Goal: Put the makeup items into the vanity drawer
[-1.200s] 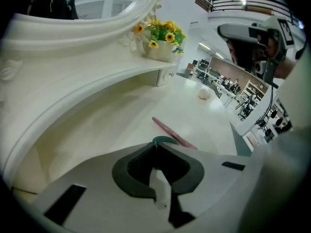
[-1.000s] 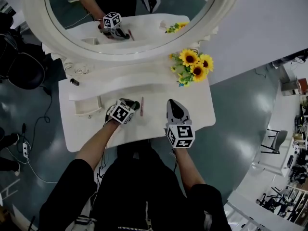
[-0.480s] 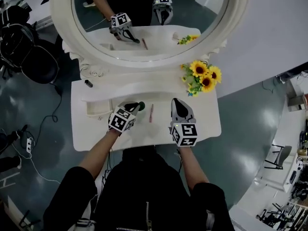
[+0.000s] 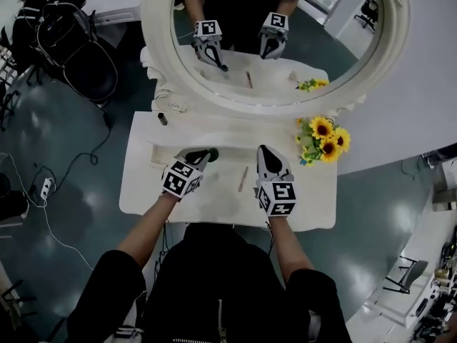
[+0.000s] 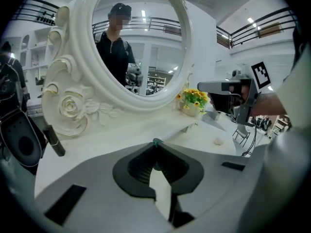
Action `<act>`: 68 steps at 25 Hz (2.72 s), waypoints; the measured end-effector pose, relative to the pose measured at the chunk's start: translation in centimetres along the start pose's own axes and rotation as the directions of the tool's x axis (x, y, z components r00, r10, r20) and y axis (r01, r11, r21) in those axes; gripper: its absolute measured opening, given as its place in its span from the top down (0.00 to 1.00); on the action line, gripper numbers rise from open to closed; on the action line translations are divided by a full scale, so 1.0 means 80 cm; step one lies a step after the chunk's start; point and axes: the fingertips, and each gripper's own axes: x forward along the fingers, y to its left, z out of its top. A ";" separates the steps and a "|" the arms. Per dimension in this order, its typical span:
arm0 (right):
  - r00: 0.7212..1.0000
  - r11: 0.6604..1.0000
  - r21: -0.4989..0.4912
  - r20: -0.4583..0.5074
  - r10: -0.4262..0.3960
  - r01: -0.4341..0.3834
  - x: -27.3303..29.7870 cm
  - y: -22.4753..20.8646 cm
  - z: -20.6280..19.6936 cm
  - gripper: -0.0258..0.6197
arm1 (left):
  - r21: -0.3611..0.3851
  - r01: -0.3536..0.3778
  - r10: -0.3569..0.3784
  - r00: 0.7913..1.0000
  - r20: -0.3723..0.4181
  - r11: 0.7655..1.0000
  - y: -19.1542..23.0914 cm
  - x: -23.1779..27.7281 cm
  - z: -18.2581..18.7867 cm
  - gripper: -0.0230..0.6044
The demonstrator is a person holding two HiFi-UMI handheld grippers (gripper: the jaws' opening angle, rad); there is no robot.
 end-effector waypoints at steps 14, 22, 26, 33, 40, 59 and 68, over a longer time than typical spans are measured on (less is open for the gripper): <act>0.989 0.987 -0.054 -0.008 0.149 -0.149 0.051 0.080 0.016 0.95 | 0.011 -0.199 0.199 0.974 -0.105 0.980 0.114 -0.084 -0.078 0.92; 0.995 0.994 -0.045 -0.028 0.097 -0.099 0.034 0.058 0.003 0.95 | 0.125 -0.174 0.201 0.944 -0.261 0.977 0.125 -0.055 -0.123 0.91; 0.997 0.996 -0.037 -0.038 0.074 -0.075 0.024 0.049 -0.005 0.95 | 0.118 -0.157 0.187 0.931 -0.313 0.981 0.126 -0.039 -0.139 0.91; 0.998 0.998 -0.030 -0.043 0.048 -0.050 0.015 0.037 -0.010 0.95 | 0.066 -0.142 0.156 0.937 -0.314 0.988 0.127 -0.034 -0.142 0.91; 0.998 0.999 -0.022 -0.045 0.048 -0.049 0.015 0.037 -0.011 0.95 | 0.044 -0.159 0.165 0.952 -0.257 0.986 0.127 -0.037 -0.135 0.81; 1.000 1.000 -0.007 0.014 -0.011 0.011 -0.001 0.007 0.012 0.95 | -0.083 -0.195 0.208 0.956 0.206 0.977 0.098 -0.091 0.043 0.93; 0.991 0.991 0.030 0.001 -0.132 0.132 -0.051 -0.043 -0.003 0.95 | 0.003 -0.039 0.038 0.986 0.162 0.999 0.023 -0.016 0.063 0.93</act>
